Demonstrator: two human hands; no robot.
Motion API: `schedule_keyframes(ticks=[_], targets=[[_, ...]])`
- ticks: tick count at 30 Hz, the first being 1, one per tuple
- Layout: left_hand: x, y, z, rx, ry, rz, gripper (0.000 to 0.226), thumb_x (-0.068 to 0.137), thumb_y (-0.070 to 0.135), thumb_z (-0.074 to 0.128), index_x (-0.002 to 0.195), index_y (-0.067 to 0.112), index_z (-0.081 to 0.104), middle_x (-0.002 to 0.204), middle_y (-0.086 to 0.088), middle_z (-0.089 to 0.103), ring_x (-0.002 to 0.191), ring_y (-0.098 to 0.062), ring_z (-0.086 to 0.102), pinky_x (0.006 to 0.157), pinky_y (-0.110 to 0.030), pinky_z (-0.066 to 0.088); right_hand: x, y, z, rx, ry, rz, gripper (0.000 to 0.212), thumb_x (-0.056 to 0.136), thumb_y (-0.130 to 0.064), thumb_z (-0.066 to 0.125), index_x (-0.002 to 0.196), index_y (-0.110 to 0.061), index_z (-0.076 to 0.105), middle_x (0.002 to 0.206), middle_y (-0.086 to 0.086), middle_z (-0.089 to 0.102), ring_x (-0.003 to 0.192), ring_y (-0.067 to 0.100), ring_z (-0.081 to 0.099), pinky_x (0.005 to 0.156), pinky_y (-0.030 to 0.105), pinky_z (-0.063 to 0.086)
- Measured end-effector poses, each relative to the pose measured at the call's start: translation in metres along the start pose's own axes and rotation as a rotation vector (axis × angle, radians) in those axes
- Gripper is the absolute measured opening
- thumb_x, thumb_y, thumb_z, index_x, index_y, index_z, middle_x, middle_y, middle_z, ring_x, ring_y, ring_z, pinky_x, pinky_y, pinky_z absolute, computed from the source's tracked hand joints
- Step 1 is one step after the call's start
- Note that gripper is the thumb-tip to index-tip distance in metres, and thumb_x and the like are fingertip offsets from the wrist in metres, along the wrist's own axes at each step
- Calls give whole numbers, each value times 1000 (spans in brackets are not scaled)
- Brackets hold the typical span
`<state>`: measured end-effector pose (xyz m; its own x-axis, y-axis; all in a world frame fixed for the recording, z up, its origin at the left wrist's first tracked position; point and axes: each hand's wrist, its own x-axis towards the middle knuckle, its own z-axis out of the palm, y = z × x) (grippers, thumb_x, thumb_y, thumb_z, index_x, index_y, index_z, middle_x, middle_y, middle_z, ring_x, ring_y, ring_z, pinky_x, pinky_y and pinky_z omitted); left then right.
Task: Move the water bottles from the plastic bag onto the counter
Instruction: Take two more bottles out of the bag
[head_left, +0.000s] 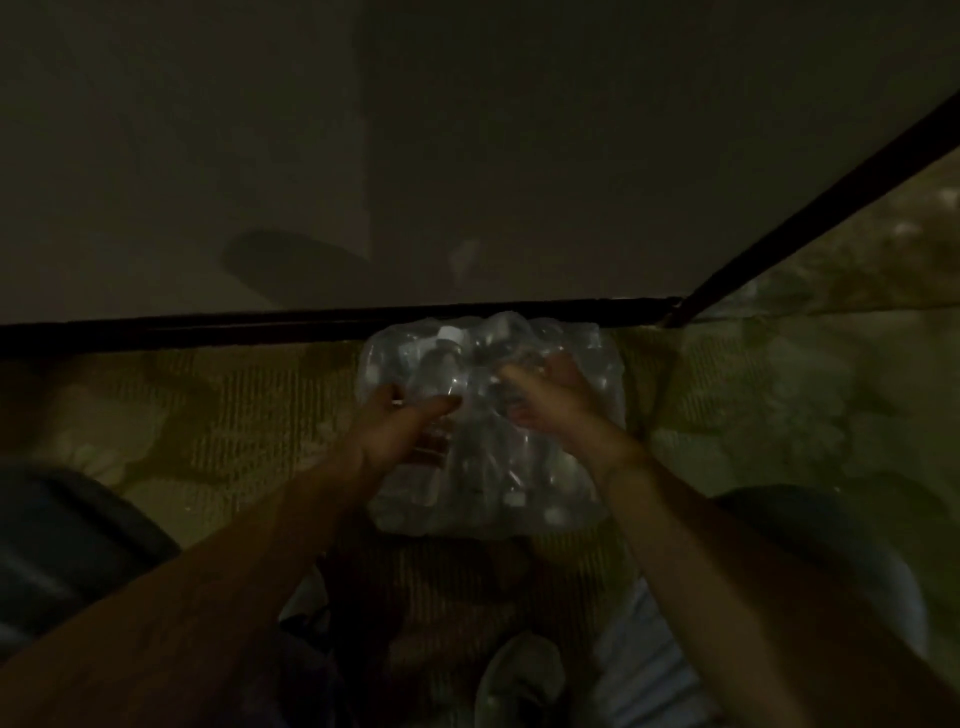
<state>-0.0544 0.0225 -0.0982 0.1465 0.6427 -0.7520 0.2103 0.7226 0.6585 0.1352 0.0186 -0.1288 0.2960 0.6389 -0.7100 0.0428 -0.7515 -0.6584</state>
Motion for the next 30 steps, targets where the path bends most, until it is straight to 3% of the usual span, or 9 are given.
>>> schedule_keyframes(ticks=[4, 8, 10, 14, 19, 21, 25, 27, 30], targets=[[-38, 17, 16, -113, -78, -69, 39, 91, 37, 64, 118, 9, 62, 100, -12, 72, 82, -23, 69, 61, -33, 59, -50, -10, -10, -140, 237, -37, 94, 59, -53, 79, 138, -19, 43, 122, -2, 64, 103, 21, 65, 87, 39, 57], [-96, 32, 18, -200, -102, -158, 42, 88, 50, 63, 112, 15, 68, 103, -10, 74, 94, -27, 71, 79, -42, 57, -117, -16, -32, 315, 344, 129, 75, 67, -39, 81, 132, -19, 48, 120, -3, 63, 98, 18, 65, 65, 32, 60], [-129, 47, 18, -242, -124, -196, 47, 84, 55, 64, 109, 16, 69, 107, -13, 73, 95, -28, 69, 87, -46, 54, -156, -29, -40, 543, 294, 275, 61, 74, -33, 78, 127, -19, 54, 118, 4, 65, 97, 20, 66, 49, 23, 54], [-198, 96, 15, -309, -98, -204, 37, 94, 48, 53, 99, 14, 67, 93, -8, 71, 83, -25, 66, 77, -39, 53, -235, -59, -43, 761, 155, 379, 55, 73, -43, 74, 122, -19, 65, 117, 6, 68, 89, 18, 64, 45, 19, 48], [-286, 162, -2, -271, -182, -167, 49, 89, 55, 58, 113, 14, 68, 95, -6, 77, 84, -20, 74, 63, -29, 58, -348, -133, -41, 1051, -133, 371, 46, 81, -30, 72, 122, -10, 66, 125, 14, 65, 107, 24, 62, 89, 32, 52], [-318, 187, -15, -250, -219, -155, 49, 87, 54, 61, 117, 15, 67, 103, -9, 76, 91, -23, 74, 68, -33, 58, -394, -164, -46, 1107, -218, 362, 36, 79, -22, 71, 112, -7, 69, 119, 18, 66, 104, 26, 62, 90, 33, 52], [-378, 230, -53, -298, -201, -149, 60, 73, 49, 78, 121, 16, 64, 109, -14, 74, 94, -31, 73, 77, -46, 60, -470, -226, -57, 911, -267, 238, 33, 73, -21, 70, 104, -11, 67, 101, 12, 71, 90, 22, 70, 77, 33, 58], [-402, 247, -71, -305, -197, -148, 72, 66, 52, 83, 126, 19, 61, 118, -16, 70, 99, -34, 71, 77, -48, 59, -495, -248, -57, 736, -262, 155, 40, 77, -23, 70, 115, -14, 63, 107, 10, 72, 94, 22, 72, 79, 35, 59], [-430, 267, -90, -335, -228, -49, 55, 80, 45, 70, 128, 18, 61, 118, -14, 69, 101, -34, 70, 71, -40, 59, -521, -277, -50, 472, -242, 32, 44, 84, -21, 71, 126, -23, 58, 119, 5, 69, 107, 21, 69, 89, 41, 57]])
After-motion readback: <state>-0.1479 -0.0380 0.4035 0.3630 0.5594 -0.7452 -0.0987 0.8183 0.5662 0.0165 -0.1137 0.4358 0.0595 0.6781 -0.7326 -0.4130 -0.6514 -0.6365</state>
